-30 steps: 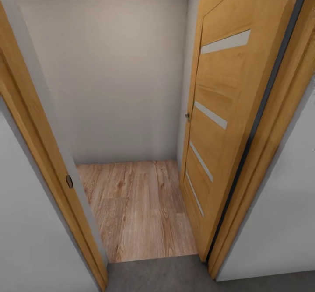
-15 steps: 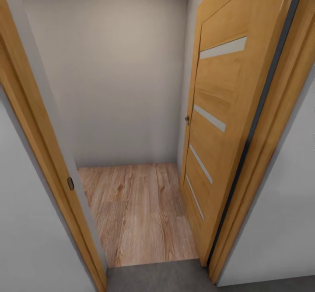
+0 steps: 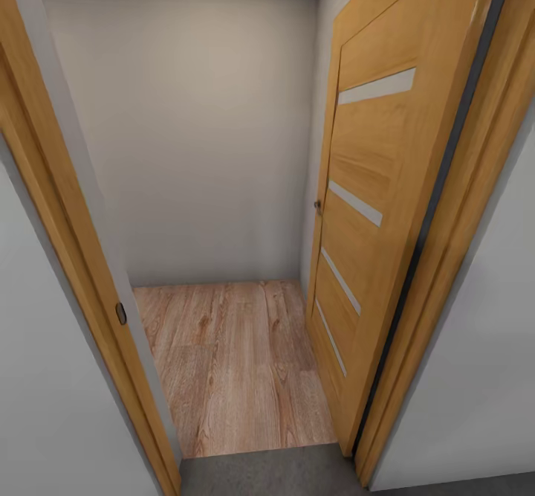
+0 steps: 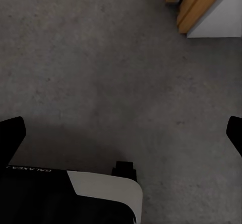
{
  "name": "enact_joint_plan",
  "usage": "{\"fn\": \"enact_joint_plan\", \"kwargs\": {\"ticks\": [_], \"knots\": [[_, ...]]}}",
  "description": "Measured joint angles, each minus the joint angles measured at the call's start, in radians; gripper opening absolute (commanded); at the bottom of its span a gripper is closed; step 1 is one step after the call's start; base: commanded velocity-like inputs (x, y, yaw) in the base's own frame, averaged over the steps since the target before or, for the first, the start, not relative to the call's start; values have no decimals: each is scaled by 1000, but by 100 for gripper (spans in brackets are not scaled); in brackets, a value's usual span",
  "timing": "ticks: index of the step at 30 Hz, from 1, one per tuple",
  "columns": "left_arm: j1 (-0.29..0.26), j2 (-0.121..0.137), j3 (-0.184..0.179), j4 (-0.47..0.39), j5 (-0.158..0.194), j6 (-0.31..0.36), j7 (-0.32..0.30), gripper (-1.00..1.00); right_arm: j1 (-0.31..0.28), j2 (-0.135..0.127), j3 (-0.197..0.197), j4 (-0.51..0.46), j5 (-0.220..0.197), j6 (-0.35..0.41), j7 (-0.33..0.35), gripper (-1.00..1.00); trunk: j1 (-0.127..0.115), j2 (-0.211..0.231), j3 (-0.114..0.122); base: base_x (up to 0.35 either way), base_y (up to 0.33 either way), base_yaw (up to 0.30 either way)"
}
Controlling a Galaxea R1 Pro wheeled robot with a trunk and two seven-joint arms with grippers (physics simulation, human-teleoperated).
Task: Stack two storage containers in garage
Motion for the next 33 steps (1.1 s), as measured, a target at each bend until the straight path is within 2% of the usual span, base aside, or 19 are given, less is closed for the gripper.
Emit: {"fn": "enact_joint_plan", "kwargs": {"ticks": [28, 33], "knots": [[0, 0, 0, 0, 0, 0, 0, 100, 0, 0, 0, 0, 0, 0, 0, 100, 0, 0, 9, 0, 0, 0], [0, 0, 0, 0, 0, 1, 0, 100, 0, 0, 0, 0, 0, 0, 0, 100, 0, 0, 9, 110, -109, 0]]}}
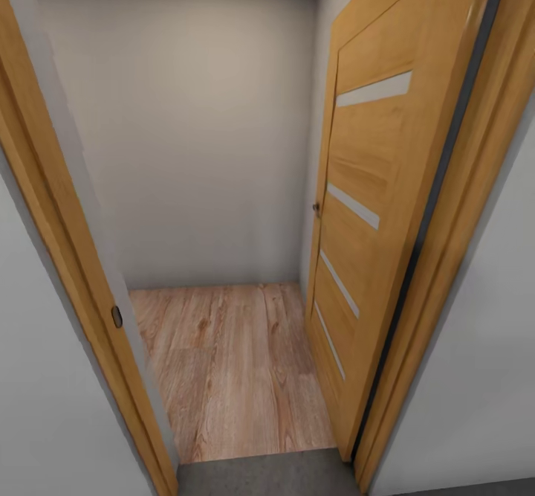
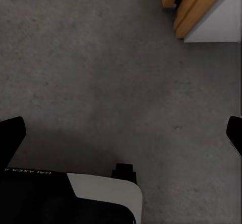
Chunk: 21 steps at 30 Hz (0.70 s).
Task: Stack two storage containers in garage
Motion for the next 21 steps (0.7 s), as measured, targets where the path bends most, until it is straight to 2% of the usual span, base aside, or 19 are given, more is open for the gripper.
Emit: {"fn": "enact_joint_plan", "kwargs": {"ticks": [10, 16, 21], "knots": [[0, 2, 0, 0, 0, 1, 0, 100, 0, 0, 0, 0, 0, 0, 0, 100, 0, 0, 0, 235, -178, 0], [0, 2, 0, 0, 0, 1, 0, 100, 0, 0, 0, 0, 0, 0, 0, 100, 0, 0, 0, 45, -19, 16], [0, 2, 0, 0, 0, 0, 0, 100, -1, 0, 0, 0, 0, 0, 0, 100, 0, 0, 0, 4, -2, 194]]}}
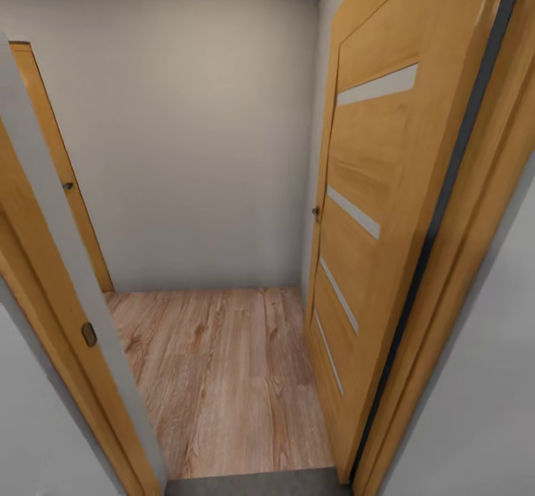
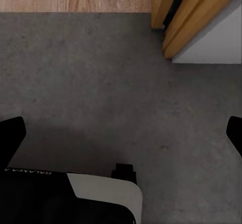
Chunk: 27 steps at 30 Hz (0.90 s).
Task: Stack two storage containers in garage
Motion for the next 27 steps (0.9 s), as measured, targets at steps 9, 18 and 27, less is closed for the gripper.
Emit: {"fn": "enact_joint_plan", "kwargs": {"ticks": [9, 18, 27], "knots": [[0, -2, 0, 0, 0, -1, -1, 100, 1, 0, 0, 0, 0, 0, 0, 100, 0, 0, 0, 0, 0, 43], [0, -1, 0, 0, 0, 0, -1, 100, 1, 0, 0, 0, 0, 0, 0, 100, 0, 0, 0, 87, 0, 0], [0, 0, 0, 0, 0, 0, 0, 100, 0, 0, 0, 0, 0, 0, 0, 100, -1, 0, 0, 312, 0, 0]]}}
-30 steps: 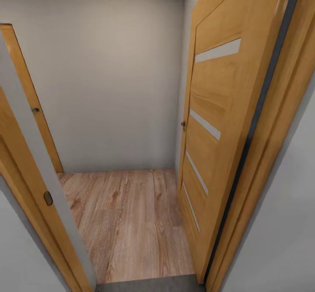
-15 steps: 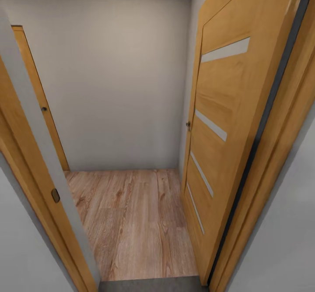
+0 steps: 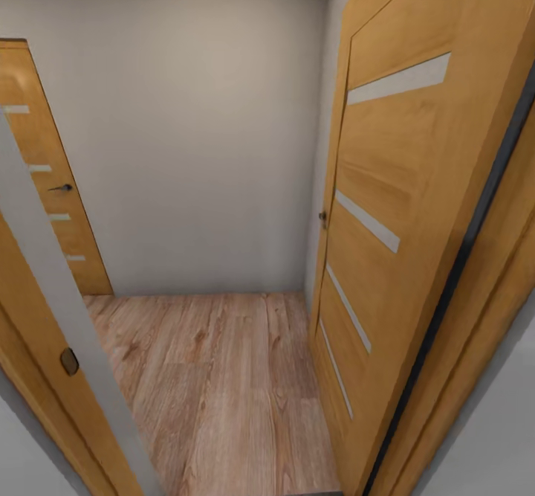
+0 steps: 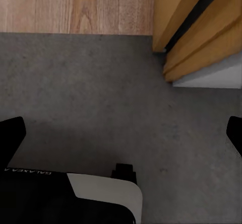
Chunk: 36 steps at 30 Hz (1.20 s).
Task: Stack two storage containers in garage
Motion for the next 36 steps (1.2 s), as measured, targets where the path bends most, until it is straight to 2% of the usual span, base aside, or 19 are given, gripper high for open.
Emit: {"fn": "enact_joint_plan", "kwargs": {"ticks": [7, 12, 25, 36], "knots": [[0, 0, 0, 0, 0, 0, -1, 100, 0, 0, 0, 0, 0, 0, 0, 100, 0, 0, 0, 195, 0, 59], [0, 0, 0, 0, 0, 0, 0, 100, 0, 0, 0, 0, 0, 0, 0, 100, 1, 0, 0, 18, 0, 205], [0, -1, 0, 0, 0, -1, 0, 100, 0, 0, 0, 0, 0, 0, 0, 100, 1, 0, 0, 11, 0, 9], [0, 8, 2, 0, 0, 0, -1, 100, 0, 1, 0, 0, 0, 0, 0, 100, 0, 0, 0, 291, 0, 0]]}}
